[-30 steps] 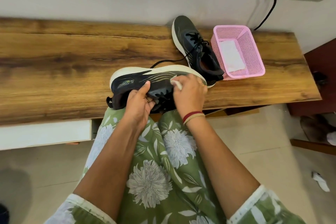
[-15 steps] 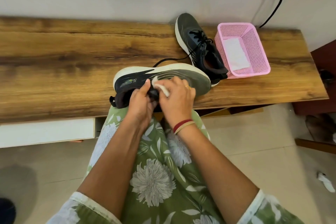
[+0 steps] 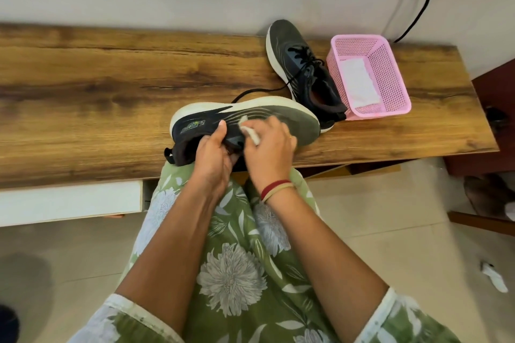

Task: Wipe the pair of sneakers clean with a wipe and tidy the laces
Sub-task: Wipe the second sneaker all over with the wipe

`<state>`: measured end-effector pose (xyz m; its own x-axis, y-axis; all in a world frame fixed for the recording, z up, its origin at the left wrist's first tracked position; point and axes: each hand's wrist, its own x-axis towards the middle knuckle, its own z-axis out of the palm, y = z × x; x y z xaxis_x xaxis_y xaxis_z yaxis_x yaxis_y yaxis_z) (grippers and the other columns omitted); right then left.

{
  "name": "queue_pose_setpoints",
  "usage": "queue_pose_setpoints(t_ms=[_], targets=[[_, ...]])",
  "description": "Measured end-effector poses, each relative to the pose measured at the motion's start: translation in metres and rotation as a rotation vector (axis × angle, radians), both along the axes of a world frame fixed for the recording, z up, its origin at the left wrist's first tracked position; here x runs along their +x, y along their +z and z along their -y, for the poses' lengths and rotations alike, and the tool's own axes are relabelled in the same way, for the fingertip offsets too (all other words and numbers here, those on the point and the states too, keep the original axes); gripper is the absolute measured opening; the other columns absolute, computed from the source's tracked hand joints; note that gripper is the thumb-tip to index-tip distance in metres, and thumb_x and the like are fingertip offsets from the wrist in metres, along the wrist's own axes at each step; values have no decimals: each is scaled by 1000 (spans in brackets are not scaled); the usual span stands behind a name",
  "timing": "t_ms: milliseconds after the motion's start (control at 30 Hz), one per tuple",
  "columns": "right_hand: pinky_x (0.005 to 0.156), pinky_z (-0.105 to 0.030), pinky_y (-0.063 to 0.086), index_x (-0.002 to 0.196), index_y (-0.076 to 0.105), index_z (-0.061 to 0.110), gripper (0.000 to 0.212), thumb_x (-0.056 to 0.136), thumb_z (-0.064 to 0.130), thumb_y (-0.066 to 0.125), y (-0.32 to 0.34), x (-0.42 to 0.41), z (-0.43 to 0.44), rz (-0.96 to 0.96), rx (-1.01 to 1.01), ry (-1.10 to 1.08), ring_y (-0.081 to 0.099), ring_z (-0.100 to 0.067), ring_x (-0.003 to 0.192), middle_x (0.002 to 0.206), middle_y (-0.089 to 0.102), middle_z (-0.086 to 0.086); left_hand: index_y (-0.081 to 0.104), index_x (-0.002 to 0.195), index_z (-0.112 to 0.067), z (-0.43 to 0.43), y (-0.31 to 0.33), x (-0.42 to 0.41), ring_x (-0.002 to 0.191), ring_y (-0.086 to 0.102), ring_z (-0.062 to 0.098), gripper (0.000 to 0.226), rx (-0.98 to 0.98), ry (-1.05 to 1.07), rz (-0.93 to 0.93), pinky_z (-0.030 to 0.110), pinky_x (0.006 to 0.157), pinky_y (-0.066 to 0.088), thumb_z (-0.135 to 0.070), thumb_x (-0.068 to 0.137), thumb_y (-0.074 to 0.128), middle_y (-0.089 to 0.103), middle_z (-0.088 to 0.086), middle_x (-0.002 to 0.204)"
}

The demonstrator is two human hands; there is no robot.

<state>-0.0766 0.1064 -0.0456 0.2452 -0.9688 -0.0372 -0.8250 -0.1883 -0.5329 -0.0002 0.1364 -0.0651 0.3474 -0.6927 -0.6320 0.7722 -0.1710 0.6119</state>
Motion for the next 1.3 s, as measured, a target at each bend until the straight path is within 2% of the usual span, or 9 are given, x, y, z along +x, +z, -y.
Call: queue_pose_setpoints(t_ms=[67, 200, 367, 567, 767, 900, 1067, 1200, 1300], targets=[[82, -40, 31, 100, 70, 26, 21, 86, 21, 57, 3, 2, -12, 32, -40, 95, 49, -25, 93, 92, 58, -4, 52, 110, 3, 0, -3, 1, 69, 66, 11, 26, 11, 2, 5, 22, 59, 55, -19, 100, 42, 64, 11, 87], [83, -36, 27, 103, 68, 30, 21, 88, 24, 54, -1, -18, 17, -98, -7, -137, 48, -24, 103, 101, 60, 0, 48, 124, 7, 0, -3, -3, 95, 67, 22, 36, 3, -18, 11, 30, 80, 57, -19, 100, 42, 66, 18, 110], [79, -38, 29, 100, 70, 28, 22, 84, 21, 57, 3, 3, -18, -12, -54, 105, 49, -24, 91, 90, 57, -2, 51, 94, -4, 2, -8, 0, 61, 61, 12, 22, 60, 2, 29, 23, 57, 51, -24, 99, 45, 61, 5, 69], [83, -38, 28, 106, 67, 30, 24, 87, 25, 53, 3, -25, 22, -207, -10, -135, 47, -25, 104, 103, 60, -1, 41, 128, 10, 3, -4, -4, 102, 64, 26, 41, 35, 11, 4, 34, 84, 55, -20, 100, 43, 62, 22, 117], [77, -39, 30, 100, 69, 28, 22, 82, 21, 58, 8, 6, -21, -151, -146, 164, 49, -25, 90, 90, 56, -2, 50, 106, -3, 4, -12, 1, 63, 61, 14, 25, 103, 12, 19, 26, 57, 52, -27, 98, 48, 59, 7, 76], [81, -38, 29, 104, 67, 29, 24, 85, 20, 55, 2, -24, 19, -254, -83, -62, 48, -25, 101, 100, 57, -1, 40, 130, 8, 4, -9, -3, 95, 67, 22, 43, 54, 20, -10, 30, 72, 58, -22, 100, 45, 64, 19, 113], [80, -39, 31, 104, 69, 23, 25, 83, 15, 58, 1, 1, -12, -84, -86, 122, 48, -27, 93, 93, 56, -5, 48, 109, 1, 5, -8, -2, 65, 65, 13, 25, 63, 46, -16, 25, 55, 55, -22, 100, 45, 61, 11, 84], [83, -38, 29, 107, 67, 29, 26, 86, 19, 55, -4, -22, 18, -177, -68, -25, 47, -24, 101, 102, 56, -2, 40, 130, 10, 4, -6, -3, 95, 65, 24, 43, 47, 37, -4, 29, 73, 58, -20, 100, 43, 61, 23, 118], [83, -38, 29, 107, 67, 26, 27, 86, 16, 55, -1, -10, 11, -156, -59, -8, 47, -25, 100, 100, 56, -3, 42, 129, 8, 4, -5, -2, 92, 66, 22, 40, 33, 45, -14, 27, 69, 58, -21, 100, 44, 64, 19, 112]])
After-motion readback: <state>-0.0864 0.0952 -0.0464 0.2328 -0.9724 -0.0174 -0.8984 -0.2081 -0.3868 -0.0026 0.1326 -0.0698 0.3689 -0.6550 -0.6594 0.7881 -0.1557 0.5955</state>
